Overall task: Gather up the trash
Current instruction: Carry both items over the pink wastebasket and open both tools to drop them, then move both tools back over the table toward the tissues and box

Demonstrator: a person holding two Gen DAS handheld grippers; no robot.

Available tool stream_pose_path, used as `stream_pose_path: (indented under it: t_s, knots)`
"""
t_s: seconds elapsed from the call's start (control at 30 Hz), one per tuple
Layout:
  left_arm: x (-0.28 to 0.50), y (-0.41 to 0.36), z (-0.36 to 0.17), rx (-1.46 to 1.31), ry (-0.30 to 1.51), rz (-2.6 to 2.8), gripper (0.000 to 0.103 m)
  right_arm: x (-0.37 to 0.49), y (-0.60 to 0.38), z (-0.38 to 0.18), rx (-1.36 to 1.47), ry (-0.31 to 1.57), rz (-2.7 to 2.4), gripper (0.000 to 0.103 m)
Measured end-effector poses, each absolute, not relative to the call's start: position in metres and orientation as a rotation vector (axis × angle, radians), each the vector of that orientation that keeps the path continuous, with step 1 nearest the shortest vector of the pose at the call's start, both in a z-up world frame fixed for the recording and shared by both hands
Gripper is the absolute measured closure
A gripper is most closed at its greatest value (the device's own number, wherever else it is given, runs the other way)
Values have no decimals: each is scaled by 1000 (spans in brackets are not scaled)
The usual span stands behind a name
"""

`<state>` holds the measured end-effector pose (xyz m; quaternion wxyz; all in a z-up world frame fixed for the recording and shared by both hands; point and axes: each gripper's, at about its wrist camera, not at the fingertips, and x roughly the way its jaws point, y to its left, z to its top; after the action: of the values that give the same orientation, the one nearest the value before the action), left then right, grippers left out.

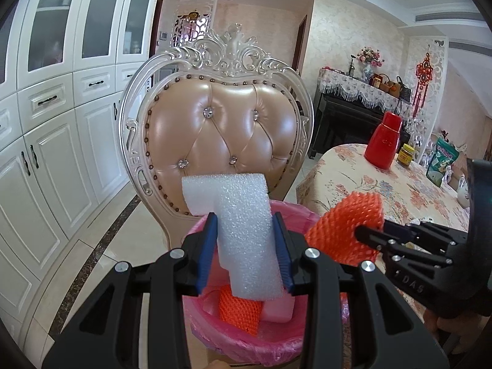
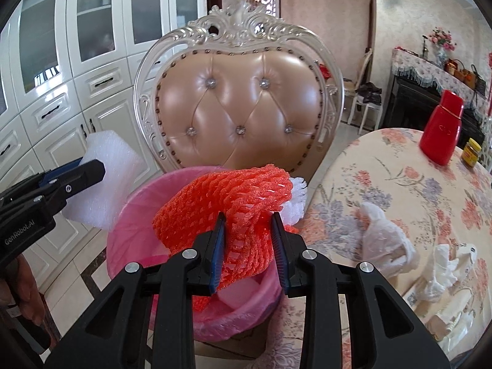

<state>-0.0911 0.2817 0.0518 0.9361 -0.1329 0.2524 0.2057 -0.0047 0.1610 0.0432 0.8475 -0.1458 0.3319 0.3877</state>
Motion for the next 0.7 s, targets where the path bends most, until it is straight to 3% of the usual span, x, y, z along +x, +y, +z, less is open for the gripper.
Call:
stream_pose_path:
  t_s: [0.1,0.27,0.7]
  knots:
    - [-92,283,53,-279,513,414,67,-5,167,39,-321,708,820,65]
    - [-90,281,52,-282,518,407,48,-5,169,34,-330,719,817,47]
    - [-83,273,50,-286,529,405,42,4,137,39,-276,709,761,42]
